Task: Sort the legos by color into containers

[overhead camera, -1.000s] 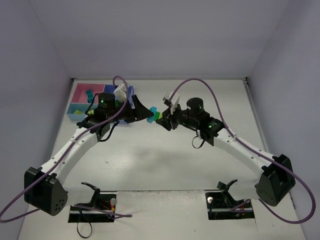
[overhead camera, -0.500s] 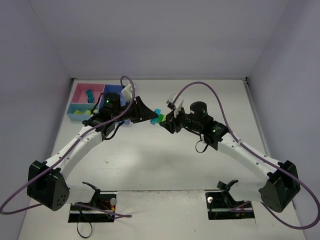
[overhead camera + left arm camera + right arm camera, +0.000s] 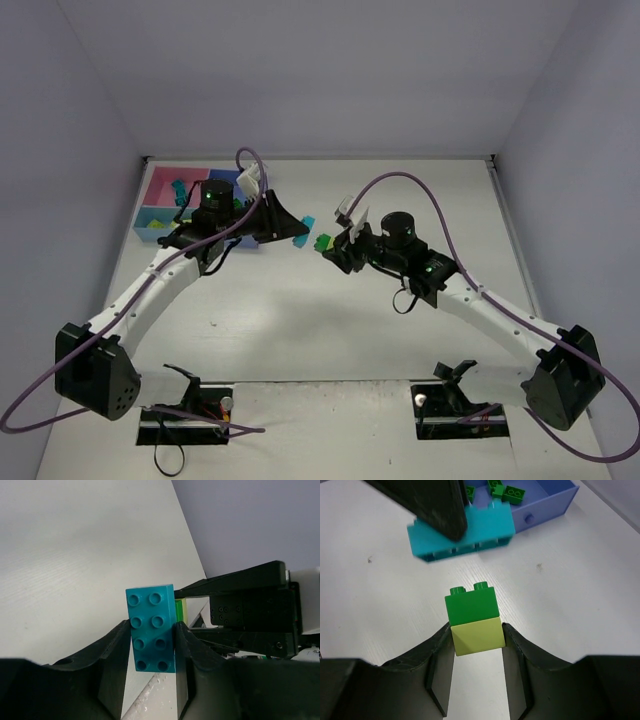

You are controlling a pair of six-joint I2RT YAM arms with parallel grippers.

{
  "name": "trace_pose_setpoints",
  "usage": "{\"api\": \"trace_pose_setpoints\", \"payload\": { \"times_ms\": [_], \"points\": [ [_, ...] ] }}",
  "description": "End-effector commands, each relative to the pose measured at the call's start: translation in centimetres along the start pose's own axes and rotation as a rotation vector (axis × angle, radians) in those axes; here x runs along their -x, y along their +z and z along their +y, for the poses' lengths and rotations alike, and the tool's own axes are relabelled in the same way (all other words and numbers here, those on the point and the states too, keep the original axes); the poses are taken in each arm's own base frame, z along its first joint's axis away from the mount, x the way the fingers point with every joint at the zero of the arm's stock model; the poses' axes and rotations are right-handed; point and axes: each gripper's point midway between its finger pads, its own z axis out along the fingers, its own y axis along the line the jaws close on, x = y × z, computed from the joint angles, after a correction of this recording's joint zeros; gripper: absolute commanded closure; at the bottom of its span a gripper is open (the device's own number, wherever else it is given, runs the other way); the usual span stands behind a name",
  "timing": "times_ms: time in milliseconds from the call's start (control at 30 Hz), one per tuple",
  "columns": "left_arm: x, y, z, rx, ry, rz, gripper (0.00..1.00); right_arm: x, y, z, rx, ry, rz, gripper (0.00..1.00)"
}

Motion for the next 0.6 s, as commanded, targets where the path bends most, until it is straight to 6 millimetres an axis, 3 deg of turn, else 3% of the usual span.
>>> {"api": "trace_pose_setpoints", "payload": {
  "times_ms": [0, 233, 333, 367, 567],
  "points": [
    [3.8, -1.2, -1.5, -0.026, 0.09, -0.093, 1.0, 1.1, -0.3, -1.3, -0.052, -0.034, -0.037, 1.0],
    [5.1, -2.4, -0.3, 0.009, 0.094, -0.129, 1.0, 0.8, -0.1, -2.0, -0.056, -0.04, -0.028, 1.0],
    [7.5, -4.2, 2.7, 0.108, 0.073, -0.2, 1.0, 0.7, 0.0, -1.9, -0.052, -0.037, -0.024, 1.0],
    [8.6, -5.4, 6.0, 0.234, 0.057, -0.234, 1.0, 0.5, 0.1, -2.0, -0.053, -0.035, -0.02, 1.0],
    [15.0, -11.5, 15.3, 0.606, 0.056, -0.386, 1.0, 0.0, 0.2, -1.6, -0.041, -0.019, -0.01, 1.0]
  ]
}}
